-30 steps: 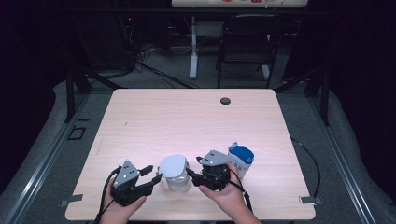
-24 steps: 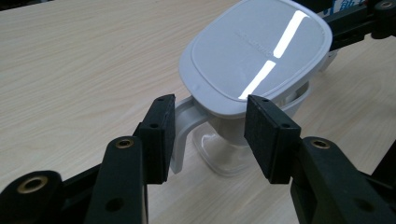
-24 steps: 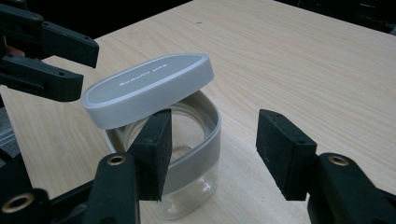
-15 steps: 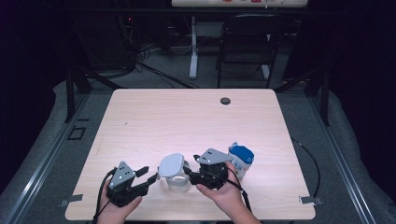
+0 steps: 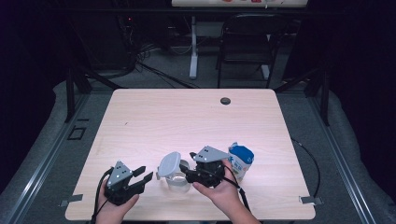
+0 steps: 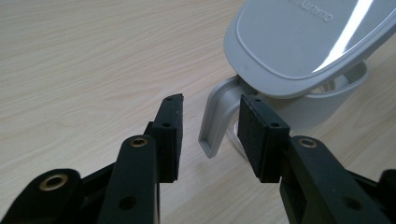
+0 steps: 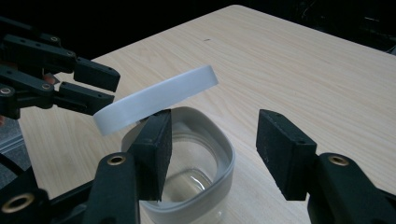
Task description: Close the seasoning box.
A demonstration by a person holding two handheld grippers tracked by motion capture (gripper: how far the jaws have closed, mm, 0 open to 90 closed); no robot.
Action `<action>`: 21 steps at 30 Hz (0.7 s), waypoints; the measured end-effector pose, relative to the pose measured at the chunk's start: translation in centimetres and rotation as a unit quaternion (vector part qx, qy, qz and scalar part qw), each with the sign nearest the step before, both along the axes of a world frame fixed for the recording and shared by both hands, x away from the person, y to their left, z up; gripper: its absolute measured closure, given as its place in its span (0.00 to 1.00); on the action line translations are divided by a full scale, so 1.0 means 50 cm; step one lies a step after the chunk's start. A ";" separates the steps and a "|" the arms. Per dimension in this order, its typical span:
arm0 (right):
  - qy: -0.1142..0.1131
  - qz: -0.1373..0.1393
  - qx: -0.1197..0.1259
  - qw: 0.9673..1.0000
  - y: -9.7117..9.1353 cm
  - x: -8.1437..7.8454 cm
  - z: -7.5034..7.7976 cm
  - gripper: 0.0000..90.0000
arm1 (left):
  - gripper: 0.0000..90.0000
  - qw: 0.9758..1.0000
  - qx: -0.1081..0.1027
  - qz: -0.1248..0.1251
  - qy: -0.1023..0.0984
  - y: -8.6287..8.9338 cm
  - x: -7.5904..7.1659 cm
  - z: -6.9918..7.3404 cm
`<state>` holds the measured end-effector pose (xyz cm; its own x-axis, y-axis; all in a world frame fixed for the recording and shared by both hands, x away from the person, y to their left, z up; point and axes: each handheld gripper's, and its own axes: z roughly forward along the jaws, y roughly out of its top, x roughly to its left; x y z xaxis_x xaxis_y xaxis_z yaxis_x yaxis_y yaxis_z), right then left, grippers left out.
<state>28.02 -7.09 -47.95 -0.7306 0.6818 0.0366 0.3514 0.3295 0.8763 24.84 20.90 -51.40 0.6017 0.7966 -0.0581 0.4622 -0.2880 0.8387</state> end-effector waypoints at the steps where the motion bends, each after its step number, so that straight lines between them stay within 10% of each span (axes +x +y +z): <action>1: -0.001 0.000 0.005 1.000 0.003 0.001 0.001 0.51 | 0.68 1.000 0.000 0.000 0.001 0.001 0.000 0.000; 21: -0.012 0.010 0.005 1.000 0.031 0.004 0.022 0.51 | 0.68 1.000 0.000 0.006 0.007 0.008 0.004 -0.007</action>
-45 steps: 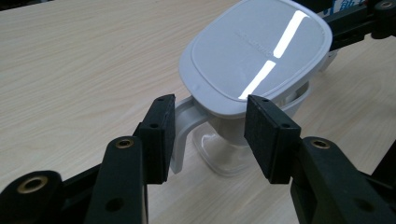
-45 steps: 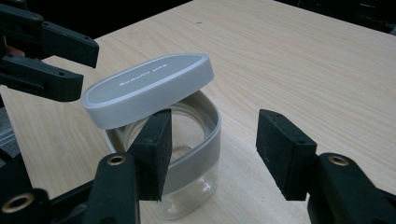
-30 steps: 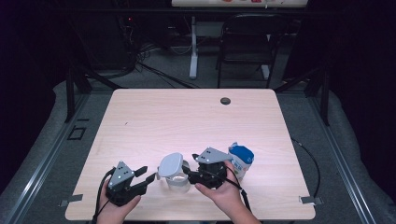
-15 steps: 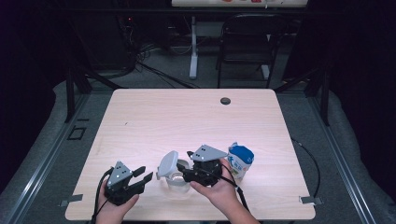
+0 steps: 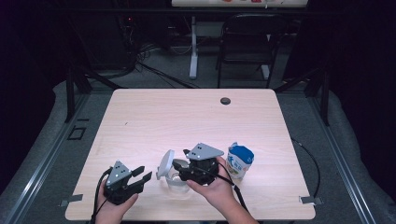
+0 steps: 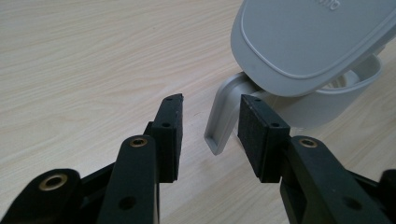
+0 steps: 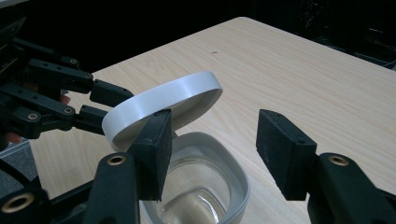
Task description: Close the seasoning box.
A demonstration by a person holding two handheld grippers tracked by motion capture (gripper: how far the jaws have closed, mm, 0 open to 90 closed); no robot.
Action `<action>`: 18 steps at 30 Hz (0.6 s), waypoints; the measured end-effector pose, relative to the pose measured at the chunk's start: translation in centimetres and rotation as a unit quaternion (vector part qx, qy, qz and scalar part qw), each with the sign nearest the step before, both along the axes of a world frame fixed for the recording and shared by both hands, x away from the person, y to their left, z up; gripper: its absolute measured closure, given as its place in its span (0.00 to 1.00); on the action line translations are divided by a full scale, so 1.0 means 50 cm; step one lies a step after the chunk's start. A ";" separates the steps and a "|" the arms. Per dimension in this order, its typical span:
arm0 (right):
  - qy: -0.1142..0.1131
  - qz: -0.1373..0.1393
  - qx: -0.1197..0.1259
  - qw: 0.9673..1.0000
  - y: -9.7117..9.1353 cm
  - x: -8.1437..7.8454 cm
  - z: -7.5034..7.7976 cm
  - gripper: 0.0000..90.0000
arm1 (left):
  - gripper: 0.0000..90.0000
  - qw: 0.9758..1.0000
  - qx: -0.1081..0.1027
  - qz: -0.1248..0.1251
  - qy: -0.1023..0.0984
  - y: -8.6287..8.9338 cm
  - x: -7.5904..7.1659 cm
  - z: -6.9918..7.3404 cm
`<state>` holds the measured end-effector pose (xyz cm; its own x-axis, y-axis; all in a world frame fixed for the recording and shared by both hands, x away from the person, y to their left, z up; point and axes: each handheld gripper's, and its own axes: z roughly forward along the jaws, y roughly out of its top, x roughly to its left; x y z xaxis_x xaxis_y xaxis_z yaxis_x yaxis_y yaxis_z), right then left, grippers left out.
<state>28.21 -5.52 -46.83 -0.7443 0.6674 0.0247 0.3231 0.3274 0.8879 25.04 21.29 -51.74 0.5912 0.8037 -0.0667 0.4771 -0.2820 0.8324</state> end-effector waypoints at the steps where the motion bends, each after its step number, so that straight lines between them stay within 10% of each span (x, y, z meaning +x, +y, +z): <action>1: 0.000 0.001 -0.001 1.000 0.000 0.000 0.001 0.51 | 0.68 1.000 -0.001 0.000 -0.001 0.000 0.000 0.000; 18: -0.004 0.009 0.001 1.000 0.021 -0.001 0.010 0.51 | 0.67 1.000 -0.003 0.007 -0.001 0.011 0.003 -0.003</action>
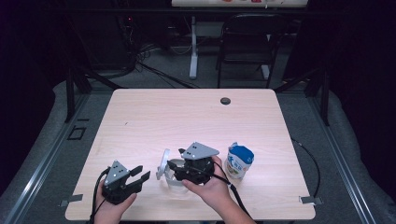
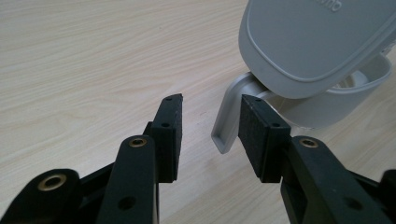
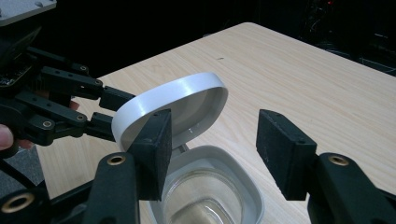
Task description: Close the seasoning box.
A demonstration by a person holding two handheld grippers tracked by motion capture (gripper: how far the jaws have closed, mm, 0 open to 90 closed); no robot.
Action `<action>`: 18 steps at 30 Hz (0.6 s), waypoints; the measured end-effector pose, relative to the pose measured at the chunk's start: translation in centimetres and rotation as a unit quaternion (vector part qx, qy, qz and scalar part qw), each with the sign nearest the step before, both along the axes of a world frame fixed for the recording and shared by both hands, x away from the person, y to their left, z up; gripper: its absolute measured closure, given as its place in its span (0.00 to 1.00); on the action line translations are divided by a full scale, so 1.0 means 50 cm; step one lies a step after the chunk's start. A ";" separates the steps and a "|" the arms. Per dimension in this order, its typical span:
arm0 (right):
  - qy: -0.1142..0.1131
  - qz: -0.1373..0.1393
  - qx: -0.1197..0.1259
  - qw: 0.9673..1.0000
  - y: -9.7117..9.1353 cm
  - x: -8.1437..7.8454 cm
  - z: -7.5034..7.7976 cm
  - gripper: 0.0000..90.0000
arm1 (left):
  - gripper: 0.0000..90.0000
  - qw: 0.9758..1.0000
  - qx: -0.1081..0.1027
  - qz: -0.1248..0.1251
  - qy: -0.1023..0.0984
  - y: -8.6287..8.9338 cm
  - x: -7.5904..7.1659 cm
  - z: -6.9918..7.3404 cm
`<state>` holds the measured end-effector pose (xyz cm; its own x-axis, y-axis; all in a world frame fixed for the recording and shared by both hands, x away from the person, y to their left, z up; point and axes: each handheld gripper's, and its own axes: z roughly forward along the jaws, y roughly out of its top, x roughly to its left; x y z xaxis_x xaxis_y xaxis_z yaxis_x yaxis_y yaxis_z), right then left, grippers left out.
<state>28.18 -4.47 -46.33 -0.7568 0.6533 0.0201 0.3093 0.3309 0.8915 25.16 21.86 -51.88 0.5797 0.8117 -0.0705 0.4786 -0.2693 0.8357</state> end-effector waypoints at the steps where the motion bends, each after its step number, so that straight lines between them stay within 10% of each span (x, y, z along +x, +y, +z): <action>1: 0.001 0.000 -0.001 1.000 -0.001 0.001 0.000 0.51 | 0.67 1.000 -0.003 0.001 0.001 0.000 0.001 -0.001; 18: -0.009 0.007 0.002 1.000 0.013 -0.004 0.013 0.51 | 0.67 1.000 -0.004 0.009 0.003 0.010 0.003 -0.003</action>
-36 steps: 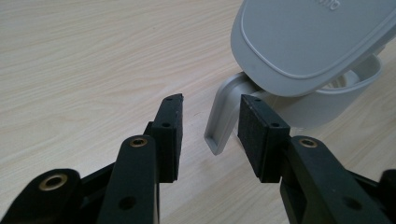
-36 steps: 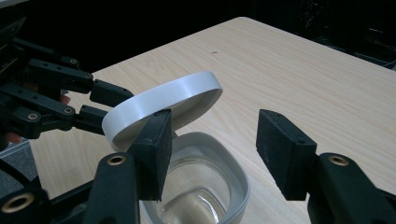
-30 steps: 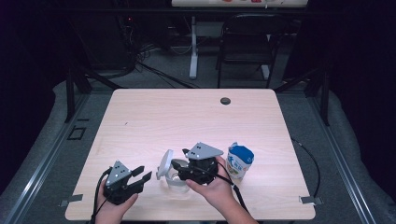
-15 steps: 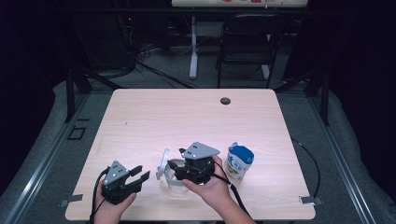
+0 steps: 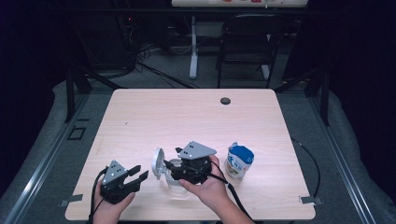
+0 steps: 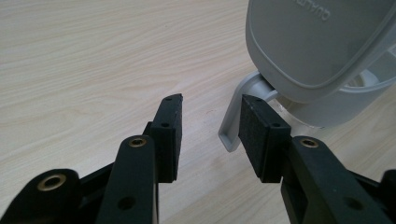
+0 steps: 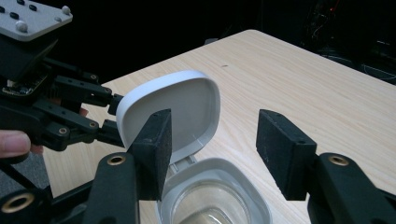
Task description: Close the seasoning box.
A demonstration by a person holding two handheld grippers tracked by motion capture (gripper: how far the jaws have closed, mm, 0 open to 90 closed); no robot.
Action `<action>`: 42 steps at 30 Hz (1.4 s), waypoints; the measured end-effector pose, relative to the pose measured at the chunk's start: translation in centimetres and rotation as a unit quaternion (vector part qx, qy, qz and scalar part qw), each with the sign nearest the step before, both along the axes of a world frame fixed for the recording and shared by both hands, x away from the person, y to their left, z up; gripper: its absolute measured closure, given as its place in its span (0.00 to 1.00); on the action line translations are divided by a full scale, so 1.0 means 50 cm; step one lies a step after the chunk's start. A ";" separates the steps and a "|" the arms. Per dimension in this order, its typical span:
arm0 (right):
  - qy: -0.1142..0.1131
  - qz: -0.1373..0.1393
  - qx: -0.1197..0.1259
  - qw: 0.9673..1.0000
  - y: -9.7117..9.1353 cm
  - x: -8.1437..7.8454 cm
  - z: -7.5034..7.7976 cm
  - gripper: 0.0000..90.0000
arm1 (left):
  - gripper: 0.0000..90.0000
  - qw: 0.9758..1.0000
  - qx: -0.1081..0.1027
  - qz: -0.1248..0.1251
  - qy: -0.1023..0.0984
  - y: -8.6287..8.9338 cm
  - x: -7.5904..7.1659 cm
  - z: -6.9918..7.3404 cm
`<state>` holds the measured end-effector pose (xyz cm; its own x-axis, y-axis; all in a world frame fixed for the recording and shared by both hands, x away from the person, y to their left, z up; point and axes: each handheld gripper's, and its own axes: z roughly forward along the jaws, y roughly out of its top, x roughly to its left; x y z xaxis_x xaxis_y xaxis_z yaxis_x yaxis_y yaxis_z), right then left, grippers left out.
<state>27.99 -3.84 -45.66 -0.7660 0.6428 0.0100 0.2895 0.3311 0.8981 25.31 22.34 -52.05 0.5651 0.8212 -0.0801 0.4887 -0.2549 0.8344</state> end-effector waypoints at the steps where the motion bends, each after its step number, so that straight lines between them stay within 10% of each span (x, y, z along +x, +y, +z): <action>1: 0.000 -0.002 0.001 1.000 -0.002 -0.001 -0.001 0.51 | 0.67 1.000 0.000 0.000 0.001 0.000 0.000 0.000; 42: 0.031 -0.081 0.017 0.996 -0.256 -0.096 -0.067 0.51 | 0.63 1.000 -0.001 0.010 0.001 0.010 0.002 -0.007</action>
